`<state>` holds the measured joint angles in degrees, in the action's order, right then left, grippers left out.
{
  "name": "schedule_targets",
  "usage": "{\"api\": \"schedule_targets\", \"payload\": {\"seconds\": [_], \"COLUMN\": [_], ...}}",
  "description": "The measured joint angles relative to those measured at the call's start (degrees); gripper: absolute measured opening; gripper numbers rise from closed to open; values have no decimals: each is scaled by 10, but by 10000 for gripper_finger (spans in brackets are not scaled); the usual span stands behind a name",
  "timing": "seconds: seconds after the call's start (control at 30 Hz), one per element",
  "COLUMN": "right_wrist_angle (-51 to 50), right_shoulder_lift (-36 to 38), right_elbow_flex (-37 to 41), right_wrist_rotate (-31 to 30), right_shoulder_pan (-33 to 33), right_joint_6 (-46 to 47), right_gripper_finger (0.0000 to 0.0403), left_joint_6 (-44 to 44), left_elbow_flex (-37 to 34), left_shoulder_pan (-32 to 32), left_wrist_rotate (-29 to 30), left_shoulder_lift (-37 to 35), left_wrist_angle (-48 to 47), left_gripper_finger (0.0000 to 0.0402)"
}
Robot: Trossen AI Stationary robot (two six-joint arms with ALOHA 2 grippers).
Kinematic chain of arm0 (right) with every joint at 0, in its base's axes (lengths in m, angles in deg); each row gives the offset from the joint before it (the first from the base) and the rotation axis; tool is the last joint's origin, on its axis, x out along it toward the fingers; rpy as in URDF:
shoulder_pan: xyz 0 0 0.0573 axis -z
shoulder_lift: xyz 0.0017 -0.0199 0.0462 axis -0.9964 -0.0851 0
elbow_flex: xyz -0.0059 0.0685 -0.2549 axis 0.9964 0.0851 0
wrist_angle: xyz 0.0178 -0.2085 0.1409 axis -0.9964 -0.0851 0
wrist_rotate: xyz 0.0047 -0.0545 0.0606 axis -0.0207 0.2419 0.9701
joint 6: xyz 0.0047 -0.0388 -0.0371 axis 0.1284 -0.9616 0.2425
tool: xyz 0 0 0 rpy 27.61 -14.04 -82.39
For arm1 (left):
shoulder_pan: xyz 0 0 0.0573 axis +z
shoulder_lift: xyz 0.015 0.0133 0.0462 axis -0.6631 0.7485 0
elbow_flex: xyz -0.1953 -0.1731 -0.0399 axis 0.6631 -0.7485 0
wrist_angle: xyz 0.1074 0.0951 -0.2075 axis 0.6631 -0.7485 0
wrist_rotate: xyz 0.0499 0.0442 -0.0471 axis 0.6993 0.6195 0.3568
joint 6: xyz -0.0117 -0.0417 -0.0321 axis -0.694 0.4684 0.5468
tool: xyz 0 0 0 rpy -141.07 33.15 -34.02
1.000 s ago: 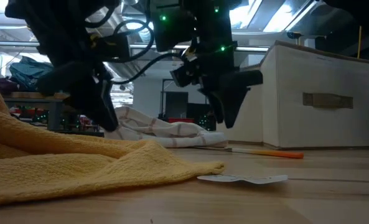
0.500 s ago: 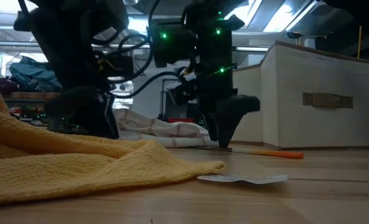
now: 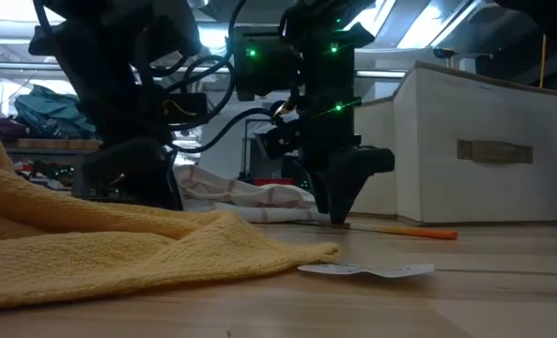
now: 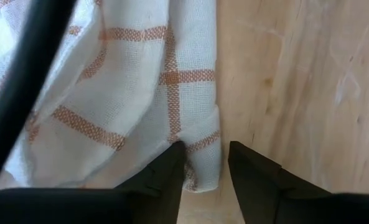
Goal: Fold towel
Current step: Fold the white kitchen towel
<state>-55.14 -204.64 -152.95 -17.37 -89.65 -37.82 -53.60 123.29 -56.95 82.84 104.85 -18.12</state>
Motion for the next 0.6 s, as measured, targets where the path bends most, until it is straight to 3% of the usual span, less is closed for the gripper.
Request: {"api": "schedule_targets", "payload": {"seconds": [0.13, 0.3, 0.43, 0.6], "right_wrist_angle": [3, 4, -3, -42], "right_shoulder_lift": [-1, -1, -2, -5], "right_elbow_flex": [1, 1, -3, -16], "right_wrist_rotate": [5, 12, 11, 23], "right_shoulder_pan": [0, 0, 0, 1], "right_joint_6": [1, 1, 3, 3], "right_gripper_finger": [176, 98, 18, 18], "left_joint_6": [6, 42, 68, 107], "left_elbow_flex": [0, 0, -1, -1], "left_shoulder_pan": [0, 0, -11, -32], "left_wrist_rotate": [1, 7, 10, -26], "left_shoulder_lift": [1, 1, 1, -13], "left_wrist_angle": [8, 11, 10, 6], "left_gripper_finger": [73, 11, 9, 4]}}
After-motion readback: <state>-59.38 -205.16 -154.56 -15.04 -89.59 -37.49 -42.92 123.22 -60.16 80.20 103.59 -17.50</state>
